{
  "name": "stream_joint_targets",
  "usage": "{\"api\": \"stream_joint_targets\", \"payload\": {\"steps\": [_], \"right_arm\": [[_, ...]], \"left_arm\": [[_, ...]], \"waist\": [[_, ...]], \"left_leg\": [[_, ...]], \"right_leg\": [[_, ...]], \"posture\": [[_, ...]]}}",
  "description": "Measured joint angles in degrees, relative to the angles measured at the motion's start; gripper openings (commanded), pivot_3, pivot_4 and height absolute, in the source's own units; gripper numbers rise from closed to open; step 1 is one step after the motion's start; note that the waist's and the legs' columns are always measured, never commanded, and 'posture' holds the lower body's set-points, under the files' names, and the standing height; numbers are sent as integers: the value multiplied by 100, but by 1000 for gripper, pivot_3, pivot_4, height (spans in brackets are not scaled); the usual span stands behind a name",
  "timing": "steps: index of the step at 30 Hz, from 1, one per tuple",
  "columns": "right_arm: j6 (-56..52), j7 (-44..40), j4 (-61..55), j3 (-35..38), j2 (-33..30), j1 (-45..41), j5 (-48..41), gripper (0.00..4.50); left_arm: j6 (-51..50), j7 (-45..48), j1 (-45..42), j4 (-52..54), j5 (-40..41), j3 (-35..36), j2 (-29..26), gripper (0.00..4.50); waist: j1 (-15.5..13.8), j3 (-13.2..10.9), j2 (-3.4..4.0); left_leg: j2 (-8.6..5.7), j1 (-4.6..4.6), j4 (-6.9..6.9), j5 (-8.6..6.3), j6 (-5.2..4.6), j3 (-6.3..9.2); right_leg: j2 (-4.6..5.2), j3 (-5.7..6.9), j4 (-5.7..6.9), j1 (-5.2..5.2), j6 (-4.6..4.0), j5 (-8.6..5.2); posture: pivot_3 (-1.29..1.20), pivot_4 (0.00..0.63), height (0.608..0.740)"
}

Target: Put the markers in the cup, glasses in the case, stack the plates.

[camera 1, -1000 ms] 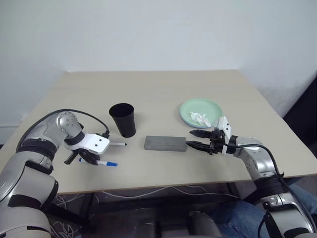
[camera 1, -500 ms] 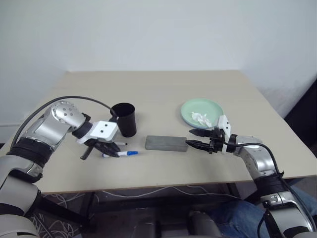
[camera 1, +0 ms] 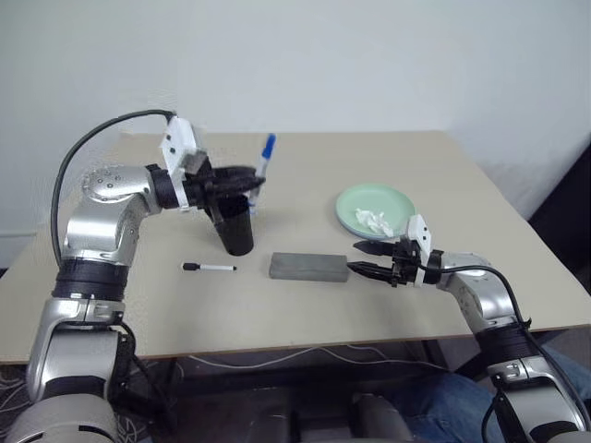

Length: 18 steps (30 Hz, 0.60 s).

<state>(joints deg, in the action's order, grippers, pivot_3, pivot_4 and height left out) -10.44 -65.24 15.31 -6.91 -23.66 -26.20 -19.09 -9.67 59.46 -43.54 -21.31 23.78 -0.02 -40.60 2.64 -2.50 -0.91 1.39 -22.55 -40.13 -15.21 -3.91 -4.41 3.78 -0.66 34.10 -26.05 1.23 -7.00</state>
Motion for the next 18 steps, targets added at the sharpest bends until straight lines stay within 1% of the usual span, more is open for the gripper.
{"api": "stream_joint_targets", "payload": {"steps": [3,8,13,18], "right_arm": [[-2,-23,1,0,-12,-31,1,2636],[-3,-70,5,-2,-11,-171,1,2636],[-4,-74,7,-2,-10,-216,2,2636],[-4,-71,6,-2,-9,-207,1,2636]], "left_arm": [[265,-659,33,-275,-264,244,254,65],[861,-1469,56,-890,-667,486,562,65],[1173,-1736,105,-1409,-771,601,805,65],[1276,-1778,202,-1640,-825,605,968,65]], "waist": [[-2,0,0],[-4,1,-1],[-3,1,-1],[-2,1,-1]], "left_leg": [[-1,1,0,2,5,1],[-9,-1,0,1,8,1],[-9,-6,1,-4,18,0],[-10,-6,1,-10,28,0]], "right_leg": [[0,1,0,1,-2,2],[0,3,-2,0,-1,5],[2,6,-9,-1,2,6],[2,6,-10,0,1,7]], "posture": [[0,0,721],[0,0,721],[0,0,721],[0,0,721]]}}
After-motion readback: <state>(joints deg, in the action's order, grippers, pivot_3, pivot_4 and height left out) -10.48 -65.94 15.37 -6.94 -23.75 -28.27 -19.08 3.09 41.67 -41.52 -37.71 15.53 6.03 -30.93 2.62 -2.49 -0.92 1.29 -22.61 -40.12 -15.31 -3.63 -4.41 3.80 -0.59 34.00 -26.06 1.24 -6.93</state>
